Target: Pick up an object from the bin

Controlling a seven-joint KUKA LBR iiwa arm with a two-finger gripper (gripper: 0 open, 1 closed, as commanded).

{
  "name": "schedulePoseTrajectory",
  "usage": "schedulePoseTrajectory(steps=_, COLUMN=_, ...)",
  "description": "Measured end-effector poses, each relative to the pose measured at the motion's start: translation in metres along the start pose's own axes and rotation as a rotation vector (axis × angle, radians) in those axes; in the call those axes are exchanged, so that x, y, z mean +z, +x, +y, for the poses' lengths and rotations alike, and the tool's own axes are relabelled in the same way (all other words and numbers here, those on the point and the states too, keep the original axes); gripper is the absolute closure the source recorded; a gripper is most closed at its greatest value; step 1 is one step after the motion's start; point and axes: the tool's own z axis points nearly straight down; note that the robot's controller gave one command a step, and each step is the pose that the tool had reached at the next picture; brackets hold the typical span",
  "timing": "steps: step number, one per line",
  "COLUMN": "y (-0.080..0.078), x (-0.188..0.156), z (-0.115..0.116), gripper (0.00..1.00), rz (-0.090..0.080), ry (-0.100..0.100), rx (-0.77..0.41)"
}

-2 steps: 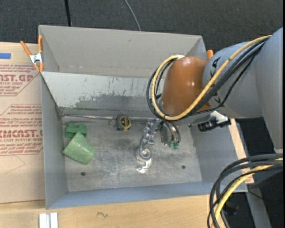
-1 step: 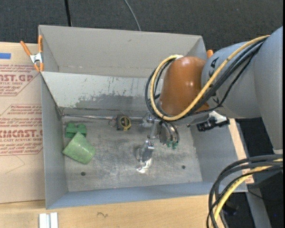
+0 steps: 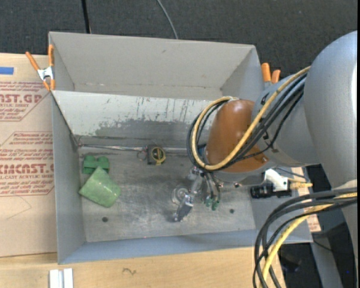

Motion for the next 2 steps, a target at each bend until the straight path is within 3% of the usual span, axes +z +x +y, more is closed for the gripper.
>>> schedulePoseTrajectory(steps=1, y=-0.001, x=-0.002, z=0.001, gripper=1.0, rz=-0.003, ry=-0.002, rx=-0.001)
schedulePoseTrajectory(steps=2, y=0.001, x=-0.165, z=-0.01, gripper=1.0, rz=-0.012, ry=-0.005, rx=-0.071)
